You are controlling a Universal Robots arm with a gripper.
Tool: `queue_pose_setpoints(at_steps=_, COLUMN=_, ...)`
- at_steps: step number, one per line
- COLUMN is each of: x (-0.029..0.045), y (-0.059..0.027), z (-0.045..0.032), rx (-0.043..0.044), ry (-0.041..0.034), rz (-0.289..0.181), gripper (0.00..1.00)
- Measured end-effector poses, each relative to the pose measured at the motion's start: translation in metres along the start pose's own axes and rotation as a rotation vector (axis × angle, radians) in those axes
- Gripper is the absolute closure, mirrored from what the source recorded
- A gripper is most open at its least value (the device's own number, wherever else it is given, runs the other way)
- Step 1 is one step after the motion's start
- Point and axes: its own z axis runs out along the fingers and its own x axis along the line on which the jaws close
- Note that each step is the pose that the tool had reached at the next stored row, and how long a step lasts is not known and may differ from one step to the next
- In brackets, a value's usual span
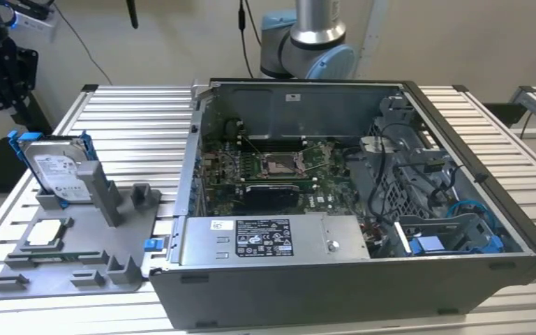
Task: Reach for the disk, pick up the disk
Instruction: 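Pick up the disk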
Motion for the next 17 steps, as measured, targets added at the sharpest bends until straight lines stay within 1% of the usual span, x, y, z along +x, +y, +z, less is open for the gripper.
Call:
queue_pose_setpoints(at_steps=3, x=0.0011, y=0.0, z=0.0005, rx=0.0012, ry=-0.0003, rz=-0.024, gripper=1.0)
queue_pose_setpoints(at_steps=6, x=0.0012, y=0.0, z=0.0009, rx=0.0006, ry=0.0009, rz=-0.076, gripper=1.0)
queue_pose_setpoints(at_steps=7, x=0.0012, y=0.0, z=0.001, rx=0.0005, ry=0.0011, rz=-0.087, gripper=1.0)
queue_pose_setpoints(at_steps=12, x=0.0012, y=0.0, z=0.001, rx=0.0005, ry=0.0012, rz=-0.088, gripper=1.0)
queue_pose_setpoints(at_steps=13, x=0.0012, y=0.0, z=0.0011, rx=0.0005, ry=0.0011, rz=-0.088, gripper=0.0)
queue_pose_setpoints(at_steps=17, x=0.0012, y=0.0, z=0.0012, rx=0.0005, ry=0.0011, rz=-0.088, gripper=0.0)
